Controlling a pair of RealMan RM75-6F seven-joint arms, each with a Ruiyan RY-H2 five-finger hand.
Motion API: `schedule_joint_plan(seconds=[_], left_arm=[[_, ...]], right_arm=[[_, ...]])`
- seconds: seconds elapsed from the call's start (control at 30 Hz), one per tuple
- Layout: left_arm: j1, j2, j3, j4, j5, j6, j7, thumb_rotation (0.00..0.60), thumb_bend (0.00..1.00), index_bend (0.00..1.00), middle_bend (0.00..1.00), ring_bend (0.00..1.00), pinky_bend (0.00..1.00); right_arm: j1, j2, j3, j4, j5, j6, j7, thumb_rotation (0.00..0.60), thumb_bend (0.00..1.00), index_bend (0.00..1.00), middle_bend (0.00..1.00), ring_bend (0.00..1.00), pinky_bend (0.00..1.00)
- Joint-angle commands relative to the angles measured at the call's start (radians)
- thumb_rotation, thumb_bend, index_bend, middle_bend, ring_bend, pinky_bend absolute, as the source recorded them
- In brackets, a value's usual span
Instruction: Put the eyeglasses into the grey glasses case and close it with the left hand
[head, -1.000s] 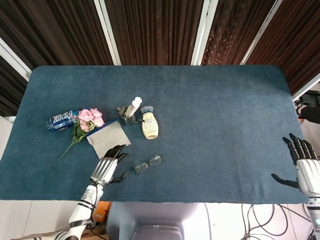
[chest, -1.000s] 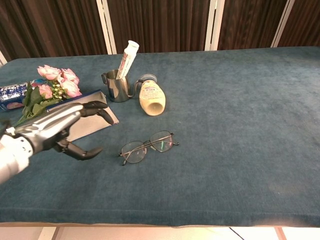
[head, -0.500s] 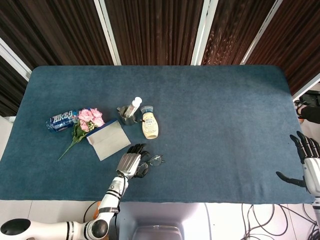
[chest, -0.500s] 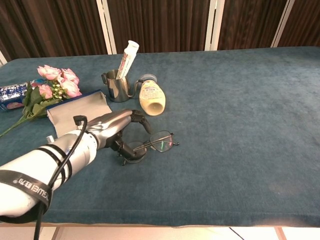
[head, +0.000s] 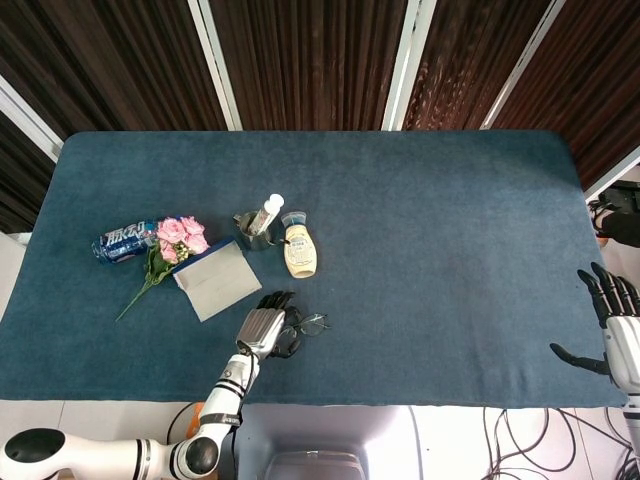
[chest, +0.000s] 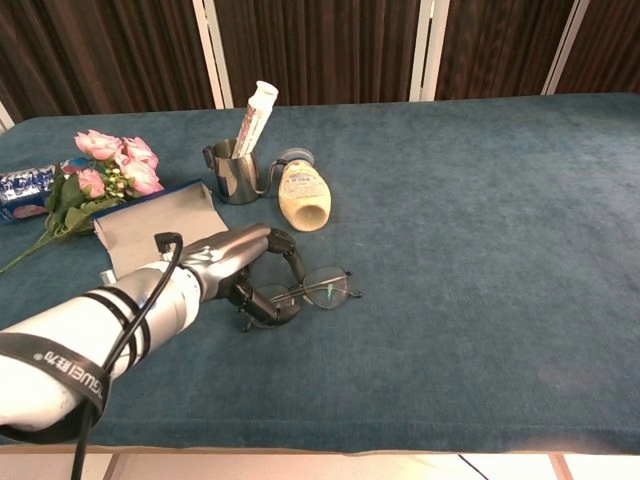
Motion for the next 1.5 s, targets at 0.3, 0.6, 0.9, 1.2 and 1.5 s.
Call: schedule_joint_plan(seconds=[0.3, 0.6, 0.9, 1.2, 1.5], left_arm=[[-0.018, 0.024, 0.031, -0.031, -0.020, 0.003, -0.004, 0.550, 0.35, 0.47, 0.12, 0.01, 0.08], [-0.032, 0.032, 0.045, -0.036, -0.034, 0.013, -0.008, 0.550, 0.37, 0.54, 0.14, 0.02, 0.08], [-0.042, 0.034, 0.056, -0.028, -0.045, 0.016, -0.015, 0.551, 0.38, 0.57, 0.14, 0.02, 0.08], [-0.051, 0.040, 0.066, -0.026, -0.056, 0.020, -0.015, 0.545, 0.41, 0.60, 0.15, 0.02, 0.08], [-0.053, 0.050, 0.076, -0.030, -0.055, 0.025, -0.021, 0.543, 0.48, 0.64, 0.16, 0.02, 0.08]], right_arm=[[-0.002, -0.001, 0.000, -0.003, -0.003, 0.004, -0.002, 0.600, 0.13, 0.00, 0.00, 0.00, 0.00], [-0.002, -0.001, -0.001, -0.006, -0.004, 0.002, -0.005, 0.600, 0.13, 0.00, 0.00, 0.00, 0.00], [-0.003, -0.001, -0.001, -0.006, -0.006, 0.005, -0.004, 0.600, 0.13, 0.00, 0.00, 0.00, 0.00], [-0.003, -0.003, 0.000, -0.006, -0.007, 0.006, -0.008, 0.600, 0.13, 0.00, 0.00, 0.00, 0.00], [-0.004, -0.003, 0.000, -0.006, -0.009, 0.008, -0.008, 0.600, 0.13, 0.00, 0.00, 0.00, 0.00]])
